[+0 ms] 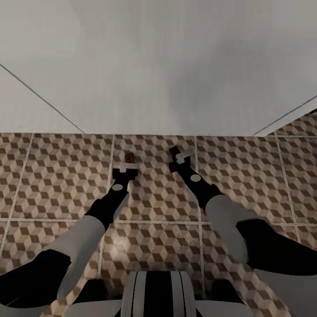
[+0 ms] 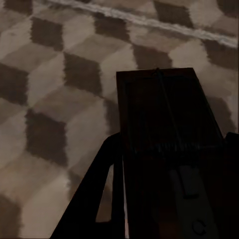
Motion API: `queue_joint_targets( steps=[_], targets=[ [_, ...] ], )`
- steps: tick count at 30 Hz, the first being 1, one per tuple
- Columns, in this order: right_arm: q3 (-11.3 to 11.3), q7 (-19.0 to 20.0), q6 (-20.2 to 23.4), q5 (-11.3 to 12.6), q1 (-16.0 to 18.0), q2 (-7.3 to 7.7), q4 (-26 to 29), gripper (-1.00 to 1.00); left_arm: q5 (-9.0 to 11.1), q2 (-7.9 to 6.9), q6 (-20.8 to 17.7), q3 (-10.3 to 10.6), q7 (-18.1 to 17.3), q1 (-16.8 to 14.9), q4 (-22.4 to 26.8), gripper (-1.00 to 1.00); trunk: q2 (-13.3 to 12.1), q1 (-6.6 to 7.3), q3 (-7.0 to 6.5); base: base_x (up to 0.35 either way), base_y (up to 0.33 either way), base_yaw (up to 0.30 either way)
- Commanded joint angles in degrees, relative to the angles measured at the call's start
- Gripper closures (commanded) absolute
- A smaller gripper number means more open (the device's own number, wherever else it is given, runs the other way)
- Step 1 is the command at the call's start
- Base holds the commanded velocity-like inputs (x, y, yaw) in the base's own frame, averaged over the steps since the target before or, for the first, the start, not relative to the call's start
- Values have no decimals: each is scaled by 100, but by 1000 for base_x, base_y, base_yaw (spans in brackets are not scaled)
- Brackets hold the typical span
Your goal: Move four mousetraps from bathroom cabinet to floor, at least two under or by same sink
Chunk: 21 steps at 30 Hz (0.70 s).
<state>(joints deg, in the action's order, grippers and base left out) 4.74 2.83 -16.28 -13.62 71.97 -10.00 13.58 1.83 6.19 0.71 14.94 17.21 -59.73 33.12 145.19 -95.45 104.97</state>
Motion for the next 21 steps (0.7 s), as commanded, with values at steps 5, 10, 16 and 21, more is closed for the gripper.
queue_joint_targets(
  steps=[5, 10, 16, 21],
  targets=[
    [1, 16, -16, -1, 4, 0, -5, 100, 19, -4, 8, 35, 46, -4, -7, 100, 1, -2, 3, 105, 0, 0],
    [1, 16, -16, -1, 4, 0, -5, 100, 19, -4, 8, 35, 46, -4, -7, 100, 1, -2, 3, 18, 0, 0],
    [1, 16, -23, -5, 2, 0, -79, 100, 13, -4, 9, 35, 43, 1, 9, 100, 1, -2, 3, 3, 0, 0],
    [1, 13, -38, -9, 1, 0, -199, 100, 11, -4, 52, 38, 35, 25, 118, 100, 1, -2, 3, 0, 0, 0]
  ],
)
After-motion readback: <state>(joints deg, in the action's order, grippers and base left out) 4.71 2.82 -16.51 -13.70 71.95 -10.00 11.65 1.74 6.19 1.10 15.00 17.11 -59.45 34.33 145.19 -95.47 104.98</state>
